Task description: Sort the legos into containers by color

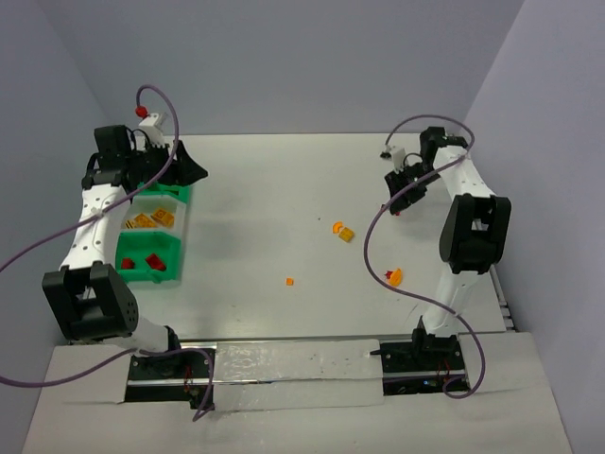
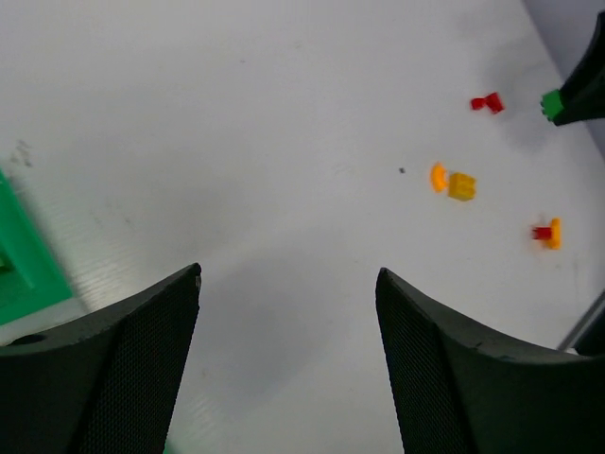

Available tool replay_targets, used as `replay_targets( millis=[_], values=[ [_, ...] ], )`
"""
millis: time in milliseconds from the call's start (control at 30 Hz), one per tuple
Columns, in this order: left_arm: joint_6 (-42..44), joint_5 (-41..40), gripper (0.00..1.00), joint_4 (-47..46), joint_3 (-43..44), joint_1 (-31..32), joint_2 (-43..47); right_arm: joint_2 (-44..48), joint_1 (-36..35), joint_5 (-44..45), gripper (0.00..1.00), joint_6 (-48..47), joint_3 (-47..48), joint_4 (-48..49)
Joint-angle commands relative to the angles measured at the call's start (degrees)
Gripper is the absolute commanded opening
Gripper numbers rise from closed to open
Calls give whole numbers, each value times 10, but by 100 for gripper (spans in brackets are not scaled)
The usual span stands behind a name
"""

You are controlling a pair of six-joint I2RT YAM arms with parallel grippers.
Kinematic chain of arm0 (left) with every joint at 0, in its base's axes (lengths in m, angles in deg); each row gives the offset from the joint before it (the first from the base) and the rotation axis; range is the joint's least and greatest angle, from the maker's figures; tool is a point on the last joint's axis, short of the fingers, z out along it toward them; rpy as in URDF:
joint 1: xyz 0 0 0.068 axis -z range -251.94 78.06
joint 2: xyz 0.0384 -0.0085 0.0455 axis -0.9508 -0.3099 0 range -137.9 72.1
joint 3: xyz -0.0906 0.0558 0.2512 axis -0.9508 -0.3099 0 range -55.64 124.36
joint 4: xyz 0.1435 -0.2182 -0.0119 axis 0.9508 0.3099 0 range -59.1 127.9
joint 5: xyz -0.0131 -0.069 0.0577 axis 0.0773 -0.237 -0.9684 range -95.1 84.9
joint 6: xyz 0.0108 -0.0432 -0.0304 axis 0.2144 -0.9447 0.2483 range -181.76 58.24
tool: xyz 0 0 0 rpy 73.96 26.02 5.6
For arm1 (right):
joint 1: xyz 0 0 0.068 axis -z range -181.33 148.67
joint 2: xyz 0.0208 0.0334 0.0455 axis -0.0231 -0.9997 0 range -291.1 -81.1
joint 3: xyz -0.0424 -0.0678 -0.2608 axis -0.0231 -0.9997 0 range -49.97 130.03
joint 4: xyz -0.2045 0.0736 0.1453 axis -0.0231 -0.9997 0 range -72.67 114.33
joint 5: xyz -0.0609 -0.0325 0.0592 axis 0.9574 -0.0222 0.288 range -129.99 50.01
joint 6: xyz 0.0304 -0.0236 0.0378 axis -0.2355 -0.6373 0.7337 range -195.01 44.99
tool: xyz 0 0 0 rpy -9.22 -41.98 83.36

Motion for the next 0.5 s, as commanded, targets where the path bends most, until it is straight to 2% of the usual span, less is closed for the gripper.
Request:
replay_targets(
  millis=[0,33,67,100,267,333,467],
  values=[
    [-75,81,81,-129,-89,46,106,73,-45,-248,16,97,101,-83],
    [-76,74,82,-155,-110,59,142,73,-66,-311,11,119,102,-77],
    [-69,75,82,-181,-133,74,144,73,-68,-319,9,152,101,-73],
    [-59,84,83,-193,-149,105,157,74,-91,-384,7,217,91,-36],
    [-62,98,84,-238,-166,152,161,78,-165,-539,0,431,35,158],
    [-41,94,84,-231,-156,175,154,74,-190,-563,0,515,17,202],
    [3,64,85,-218,-139,230,139,46,-214,-583,0,553,20,211]
  ],
)
